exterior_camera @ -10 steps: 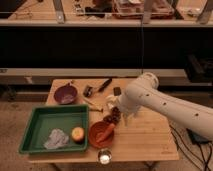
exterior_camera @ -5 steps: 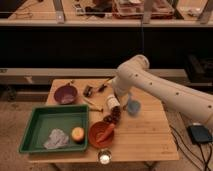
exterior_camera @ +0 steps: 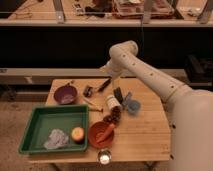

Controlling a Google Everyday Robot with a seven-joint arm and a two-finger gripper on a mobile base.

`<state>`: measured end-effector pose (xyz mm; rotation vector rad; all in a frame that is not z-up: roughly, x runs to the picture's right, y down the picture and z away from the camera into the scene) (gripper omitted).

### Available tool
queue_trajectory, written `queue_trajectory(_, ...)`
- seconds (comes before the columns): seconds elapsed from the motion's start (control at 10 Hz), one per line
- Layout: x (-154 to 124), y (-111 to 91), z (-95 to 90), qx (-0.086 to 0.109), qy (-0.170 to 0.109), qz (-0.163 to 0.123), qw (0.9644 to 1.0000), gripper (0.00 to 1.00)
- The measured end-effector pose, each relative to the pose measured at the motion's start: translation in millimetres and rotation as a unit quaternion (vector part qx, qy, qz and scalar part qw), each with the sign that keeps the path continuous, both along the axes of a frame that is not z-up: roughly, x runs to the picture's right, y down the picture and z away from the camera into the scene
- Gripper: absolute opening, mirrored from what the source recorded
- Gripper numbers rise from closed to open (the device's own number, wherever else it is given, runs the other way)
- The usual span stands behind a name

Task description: Place brush in purple bowl

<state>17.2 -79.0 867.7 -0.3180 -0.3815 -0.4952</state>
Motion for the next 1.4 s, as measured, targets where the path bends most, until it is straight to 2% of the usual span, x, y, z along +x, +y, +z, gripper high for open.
queue_trajectory(0.1,-14.1,-3.3,21.0,-0.010,-0.005,0.002,0.9999,0.80)
queue_trajectory(0.3,-38.9,8.4,60.4,-0.035,-0.013,-0.003,0.9993,0.80)
queue_trajectory(0.4,-43.5,12.1,69.2,-0.041,-0.014,-0.004,0.9990,0.80)
queue_trajectory(0.7,-44.1,14.6,73.0,-0.044,-0.014,-0.004,0.9989,0.80)
queue_trajectory(1.1,-40.1,10.0,54.1,-0.051,-0.030,-0.018,0.9981,0.80)
queue_trajectory(1.2,-46.1,13.1,55.9,-0.054,-0.037,-0.021,0.9976,0.80)
queue_trajectory(1.4,-49.3,27.5,72.8,-0.058,-0.047,-0.021,0.9970,0.80)
